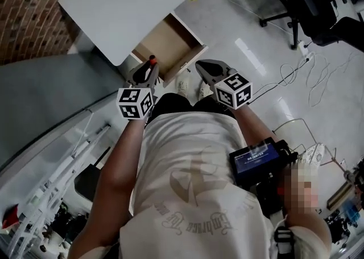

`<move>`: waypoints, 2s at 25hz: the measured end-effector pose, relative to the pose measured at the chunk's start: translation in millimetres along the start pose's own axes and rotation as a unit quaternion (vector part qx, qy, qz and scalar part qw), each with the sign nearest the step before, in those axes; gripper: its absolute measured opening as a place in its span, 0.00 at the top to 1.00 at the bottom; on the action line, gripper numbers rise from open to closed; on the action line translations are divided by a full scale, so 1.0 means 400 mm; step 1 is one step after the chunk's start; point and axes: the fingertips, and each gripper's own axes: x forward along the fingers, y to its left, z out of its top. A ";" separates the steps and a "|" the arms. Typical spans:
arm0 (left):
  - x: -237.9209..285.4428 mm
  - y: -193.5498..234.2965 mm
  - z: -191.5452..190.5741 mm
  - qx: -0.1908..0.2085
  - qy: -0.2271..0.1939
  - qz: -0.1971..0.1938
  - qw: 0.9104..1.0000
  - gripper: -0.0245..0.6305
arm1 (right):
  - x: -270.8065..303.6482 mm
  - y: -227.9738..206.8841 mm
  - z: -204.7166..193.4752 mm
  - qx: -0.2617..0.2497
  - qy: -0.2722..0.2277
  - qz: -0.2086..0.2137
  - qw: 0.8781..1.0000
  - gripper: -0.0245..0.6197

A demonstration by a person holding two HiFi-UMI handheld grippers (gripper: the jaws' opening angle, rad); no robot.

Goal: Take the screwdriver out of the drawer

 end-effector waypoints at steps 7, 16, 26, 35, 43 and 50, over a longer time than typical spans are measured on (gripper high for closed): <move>-0.067 -0.059 0.039 -0.021 -0.032 0.015 0.999 0.81 | -0.060 0.016 0.029 -0.024 0.000 0.014 1.000 0.93; -0.134 -0.123 0.135 -0.021 -0.082 0.030 0.996 0.81 | -0.102 0.053 0.104 -0.066 -0.007 0.061 0.996 0.93; -0.207 -0.169 0.184 -0.028 -0.138 0.021 0.990 0.81 | -0.114 0.131 0.148 -0.125 0.006 0.108 0.986 0.93; -0.221 -0.199 0.156 -0.055 -0.151 0.038 0.986 0.81 | -0.140 0.129 0.122 -0.136 0.017 0.121 0.983 0.93; -0.218 -0.177 0.158 -0.057 -0.152 0.041 0.986 0.81 | -0.107 0.131 0.141 -0.137 0.015 0.121 0.983 0.93; -0.220 -0.157 0.175 -0.053 -0.149 0.044 0.986 0.81 | -0.101 0.133 0.156 -0.134 0.011 0.119 0.984 0.93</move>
